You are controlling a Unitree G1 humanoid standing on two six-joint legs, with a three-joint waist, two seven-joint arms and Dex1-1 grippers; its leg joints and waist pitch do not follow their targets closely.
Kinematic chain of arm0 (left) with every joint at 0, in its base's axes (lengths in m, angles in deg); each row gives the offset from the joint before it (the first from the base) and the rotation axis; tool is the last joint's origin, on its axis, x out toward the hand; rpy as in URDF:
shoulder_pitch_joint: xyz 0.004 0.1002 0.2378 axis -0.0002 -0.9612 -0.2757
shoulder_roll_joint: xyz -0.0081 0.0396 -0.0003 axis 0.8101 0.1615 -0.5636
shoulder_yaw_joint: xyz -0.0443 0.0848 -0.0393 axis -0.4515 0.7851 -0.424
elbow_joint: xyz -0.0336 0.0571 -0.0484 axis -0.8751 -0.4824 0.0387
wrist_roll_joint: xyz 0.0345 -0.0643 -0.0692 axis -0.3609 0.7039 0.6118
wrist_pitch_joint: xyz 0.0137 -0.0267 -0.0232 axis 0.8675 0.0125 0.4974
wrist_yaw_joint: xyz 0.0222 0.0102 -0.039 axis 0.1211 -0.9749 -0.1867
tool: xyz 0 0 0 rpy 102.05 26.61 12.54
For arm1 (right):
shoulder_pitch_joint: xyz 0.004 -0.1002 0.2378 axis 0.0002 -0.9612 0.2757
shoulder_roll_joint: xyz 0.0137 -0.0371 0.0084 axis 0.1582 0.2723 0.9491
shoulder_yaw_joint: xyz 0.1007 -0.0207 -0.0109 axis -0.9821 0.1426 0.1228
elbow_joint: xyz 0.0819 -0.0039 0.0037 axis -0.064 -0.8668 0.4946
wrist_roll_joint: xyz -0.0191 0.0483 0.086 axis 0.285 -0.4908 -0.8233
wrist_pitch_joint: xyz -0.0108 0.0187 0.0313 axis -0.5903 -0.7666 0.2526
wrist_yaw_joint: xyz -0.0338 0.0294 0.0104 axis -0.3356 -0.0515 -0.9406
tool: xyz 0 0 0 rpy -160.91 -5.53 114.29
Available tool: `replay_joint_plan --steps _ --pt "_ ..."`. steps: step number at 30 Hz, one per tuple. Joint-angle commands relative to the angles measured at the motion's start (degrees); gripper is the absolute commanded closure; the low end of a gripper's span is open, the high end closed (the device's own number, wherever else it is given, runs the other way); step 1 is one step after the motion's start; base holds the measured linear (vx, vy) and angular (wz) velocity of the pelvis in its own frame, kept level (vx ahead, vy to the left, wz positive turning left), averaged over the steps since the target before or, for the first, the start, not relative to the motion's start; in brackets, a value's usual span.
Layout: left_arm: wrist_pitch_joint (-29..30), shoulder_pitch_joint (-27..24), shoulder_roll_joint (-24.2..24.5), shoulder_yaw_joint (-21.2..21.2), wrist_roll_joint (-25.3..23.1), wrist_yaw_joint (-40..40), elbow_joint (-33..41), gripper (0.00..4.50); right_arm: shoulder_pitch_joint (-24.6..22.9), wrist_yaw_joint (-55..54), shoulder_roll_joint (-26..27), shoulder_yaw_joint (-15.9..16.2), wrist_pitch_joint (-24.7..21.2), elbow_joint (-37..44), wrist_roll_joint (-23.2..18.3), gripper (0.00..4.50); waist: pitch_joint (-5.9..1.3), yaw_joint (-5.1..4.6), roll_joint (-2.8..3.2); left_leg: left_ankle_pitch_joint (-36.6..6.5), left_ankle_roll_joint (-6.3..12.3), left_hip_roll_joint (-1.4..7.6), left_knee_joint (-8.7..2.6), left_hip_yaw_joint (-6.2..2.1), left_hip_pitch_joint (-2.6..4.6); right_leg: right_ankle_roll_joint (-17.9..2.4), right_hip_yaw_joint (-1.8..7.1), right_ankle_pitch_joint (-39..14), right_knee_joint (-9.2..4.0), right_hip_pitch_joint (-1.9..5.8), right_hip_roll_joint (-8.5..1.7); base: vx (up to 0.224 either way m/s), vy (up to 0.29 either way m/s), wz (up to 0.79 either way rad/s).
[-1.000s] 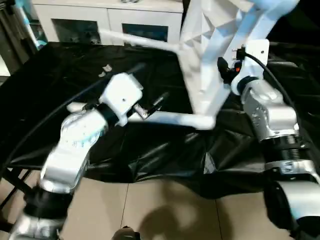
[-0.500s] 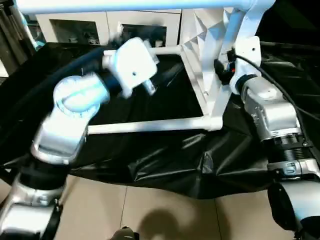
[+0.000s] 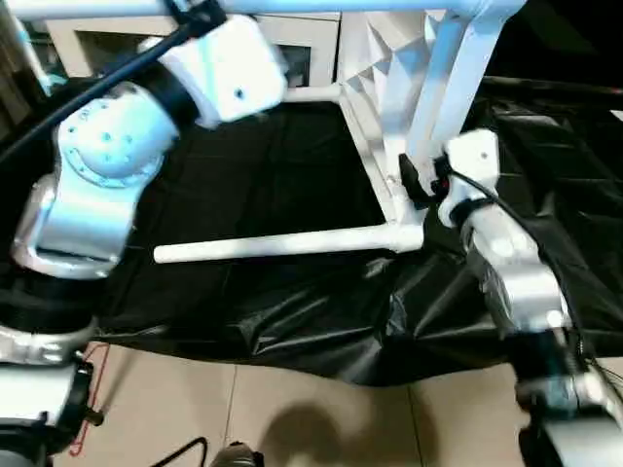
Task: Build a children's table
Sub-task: Flip table
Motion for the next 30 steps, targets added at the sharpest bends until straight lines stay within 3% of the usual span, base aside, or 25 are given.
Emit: replay_joint_plan --steps 1,2,4,6,10,15,16,23,24,30 --pt "-1.67 1.66 1.42 -0.14 -2.35 1.49 -2.12 0.0 -1.74 -0.16 0.19 -1.48 2.75 3.6 -1.05 0.37 -4.41 -0.01 0.17 -6.11 -1.62 3.14 -3.62 -1.09 1.85 -8.54 3.09 4.82 -3.6 1.97 -4.74 0.0 0.0 0.0" --pt "-2.26 1.78 1.78 0.03 -2.96 1.71 -2.67 0.0 -2.31 -0.34 0.35 -1.65 3.32 4.27 -1.09 0.37 -4.44 -0.12 0.08 -6.14 -1.73 3.13 -3.65 -1.14 1.89 -8.57 3.06 5.08 -3.44 2.03 -4.68 0.0 0.0 0.0" --pt "-4.58 2.36 3.06 0.23 -5.31 3.01 -5.3 0.0 -5.09 0.45 1.03 -1.82 6.82 7.95 -1.76 0.37 -4.4 -0.02 0.63 -6.64 -1.87 3.12 -3.71 -1.25 1.9 -8.66 3.09 5.12 -3.5 2.0 -4.76 0.0 0.0 0.0" --pt "-5.55 2.63 3.85 0.4 -6.32 3.51 -6.6 0.0 -6.89 2.82 1.3 -1.22 8.8 10.46 -2.93 0.37 -4.34 -0.01 0.6 -7.97 -2.09 3.14 -3.82 -1.32 1.96 -8.45 3.07 4.71 -3.69 2.0 -4.71 0.0 0.0 0.0" --pt "-6.64 2.9 4.88 0.61 -7.42 4.01 -8.51 0.0 -8.86 6.25 1.37 0.33 9.64 13.45 -4.62 0.37 -4.2 -0.15 0.88 -10.75 -2.24 3.29 -4.07 -1.47 2.11 -9.07 3.07 2.61 -3.9 1.84 -4.83 0.0 0.0 0.0" --pt "-7.43 4.26 4.83 -0.41 -7.24 4.63 -11.58 0.0 -10.6 15.4 1.71 5.94 7.65 17.68 -9.0 0.37 -4.09 -0.19 0.96 -13.05 -2.25 3.36 -4.25 -1.61 2.17 -9.74 3.12 0.2 -4.17 1.75 -4.98 0.0 0.0 0.0" --pt "-7.42 4.29 4.77 -0.48 -7.18 4.65 -11.61 0.28 -10.63 15.62 1.75 6.05 7.54 17.8 -9.16 0.28 -4.06 -0.19 1.0 -13.08 -2.13 3.42 -4.3 -1.67 2.11 -9.93 3.12 0.24 -4.11 1.71 -4.95 0.0 0.0 0.0" --pt "-6.53 4.37 4.02 -1.36 -5.94 4.02 -11.06 0.73 -11.01 21.71 1.81 9.95 3.85 20.21 -12.22 0.28 -4.09 0.17 0.88 -12.02 -1.82 3.42 -4.23 -1.62 2.06 -10.52 3.14 1.24 -3.99 1.72 -5.08 0.0 0.0 0.0" --pt "-6.77 4.28 4.15 -1.13 -6.05 3.83 -10.98 0.75 -10.95 22.67 1.81 10.53 3.25 20.49 -12.82 0.28 -4.1 0.28 1.12 -12.13 -1.9 3.44 -4.23 -1.67 2.04 -10.45 3.16 1.07 -3.98 1.69 -5.16 0.0 0.0 0.0" --pt "-5.67 4.05 3.78 -1.05 -4.68 1.96 -10.59 1.17 -10.73 24.86 2.04 11.45 1.49 21.03 -14.11 0.28 -4.07 0.33 1.12 -13.24 -2.58 3.49 -4.37 -1.74 2.12 -10.39 3.12 0.28 -4.0 1.58 -5.12 0.0 0.0 0.0"
